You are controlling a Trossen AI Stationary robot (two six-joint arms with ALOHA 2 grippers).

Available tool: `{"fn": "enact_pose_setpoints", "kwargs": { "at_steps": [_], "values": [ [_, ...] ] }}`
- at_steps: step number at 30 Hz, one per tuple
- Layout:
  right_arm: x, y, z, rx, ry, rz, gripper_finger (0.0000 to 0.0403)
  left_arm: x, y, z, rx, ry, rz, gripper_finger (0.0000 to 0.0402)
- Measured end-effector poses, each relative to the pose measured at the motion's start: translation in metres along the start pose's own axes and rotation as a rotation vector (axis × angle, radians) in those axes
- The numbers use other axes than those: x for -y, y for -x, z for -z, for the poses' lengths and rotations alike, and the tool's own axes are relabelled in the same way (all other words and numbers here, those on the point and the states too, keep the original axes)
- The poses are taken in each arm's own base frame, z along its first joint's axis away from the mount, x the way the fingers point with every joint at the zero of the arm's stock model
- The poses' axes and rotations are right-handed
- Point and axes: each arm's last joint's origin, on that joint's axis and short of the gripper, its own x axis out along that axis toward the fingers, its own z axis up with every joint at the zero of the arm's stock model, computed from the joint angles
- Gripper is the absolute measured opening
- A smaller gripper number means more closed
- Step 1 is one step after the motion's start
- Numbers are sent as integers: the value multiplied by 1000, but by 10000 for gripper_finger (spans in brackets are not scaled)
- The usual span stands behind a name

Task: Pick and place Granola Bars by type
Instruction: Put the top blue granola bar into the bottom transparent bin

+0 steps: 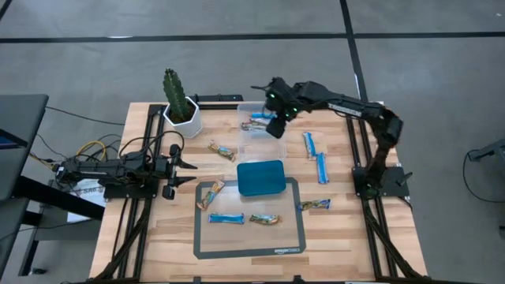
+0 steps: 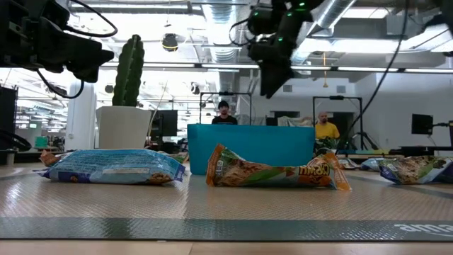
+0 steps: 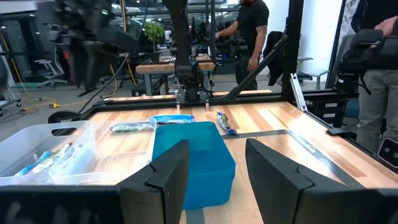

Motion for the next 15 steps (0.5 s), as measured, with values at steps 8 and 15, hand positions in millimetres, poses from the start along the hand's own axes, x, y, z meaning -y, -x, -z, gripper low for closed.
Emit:
{"fn": "enact_pose_setpoints", "kwargs": {
  "at_steps": [8, 15],
  "values": [
    [-8, 10, 69, 31, -190, 1, 168, 0, 0, 0, 0, 0, 0, 153],
    [-13, 14, 127, -8, -437, 34, 170, 0, 0, 0, -1, 0, 0, 153]
  ]
}}
